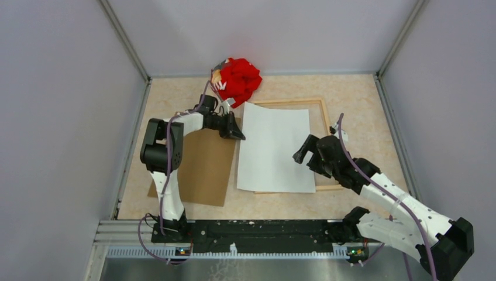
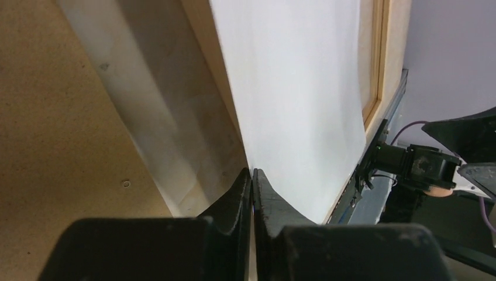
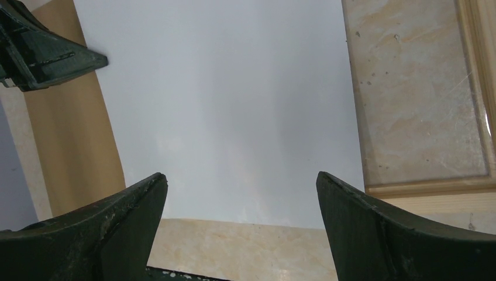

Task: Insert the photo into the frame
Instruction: Adjust the photo in the photo frame.

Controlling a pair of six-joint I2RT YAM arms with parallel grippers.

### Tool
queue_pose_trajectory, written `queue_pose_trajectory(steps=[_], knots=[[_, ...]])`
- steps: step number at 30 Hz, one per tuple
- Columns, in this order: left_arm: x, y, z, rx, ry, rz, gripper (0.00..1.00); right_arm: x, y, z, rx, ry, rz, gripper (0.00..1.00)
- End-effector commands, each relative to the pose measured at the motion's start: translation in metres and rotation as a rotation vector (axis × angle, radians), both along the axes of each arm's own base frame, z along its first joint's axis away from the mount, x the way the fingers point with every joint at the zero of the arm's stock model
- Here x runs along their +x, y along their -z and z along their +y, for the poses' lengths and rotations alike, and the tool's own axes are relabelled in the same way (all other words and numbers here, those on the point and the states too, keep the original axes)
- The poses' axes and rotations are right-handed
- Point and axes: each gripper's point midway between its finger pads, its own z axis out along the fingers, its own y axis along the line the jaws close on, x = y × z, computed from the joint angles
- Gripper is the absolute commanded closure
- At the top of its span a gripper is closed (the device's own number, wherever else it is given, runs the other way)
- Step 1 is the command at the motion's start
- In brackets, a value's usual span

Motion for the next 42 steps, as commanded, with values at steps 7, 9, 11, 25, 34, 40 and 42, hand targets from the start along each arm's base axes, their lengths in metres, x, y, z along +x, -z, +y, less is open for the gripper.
queue_pose_trajectory(steps=[7,9,11,25,34,40,42], knots=[[0.016,-0.042,0.001,-0.081,0.004,-0.056,1.00,0.004,-0.021,0.000,0.040,0.009,-0.056,0.01],[0.017,-0.046,0.004,-0.113,-0.063,-0.032,1.00,0.004,-0.021,0.000,0.042,0.012,-0.056,0.01],[0.018,-0.052,0.012,-0.150,-0.156,-0.034,1.00,0.003,-0.020,0.000,0.042,0.011,-0.053,0.01],[0.020,-0.052,0.017,-0.138,-0.208,-0.039,1.00,0.007,-0.017,0.004,0.043,0.007,-0.047,0.01],[0.022,-0.047,-0.008,-0.127,-0.165,-0.046,1.00,0.006,-0.019,-0.001,0.035,0.021,-0.053,0.01],[0.023,-0.040,-0.027,-0.113,-0.136,-0.035,1.00,0.006,-0.022,-0.003,0.031,0.029,-0.057,0.01],[0.024,-0.041,-0.033,-0.115,-0.128,-0.036,1.00,0.006,-0.023,-0.005,0.027,0.033,-0.059,0.01]])
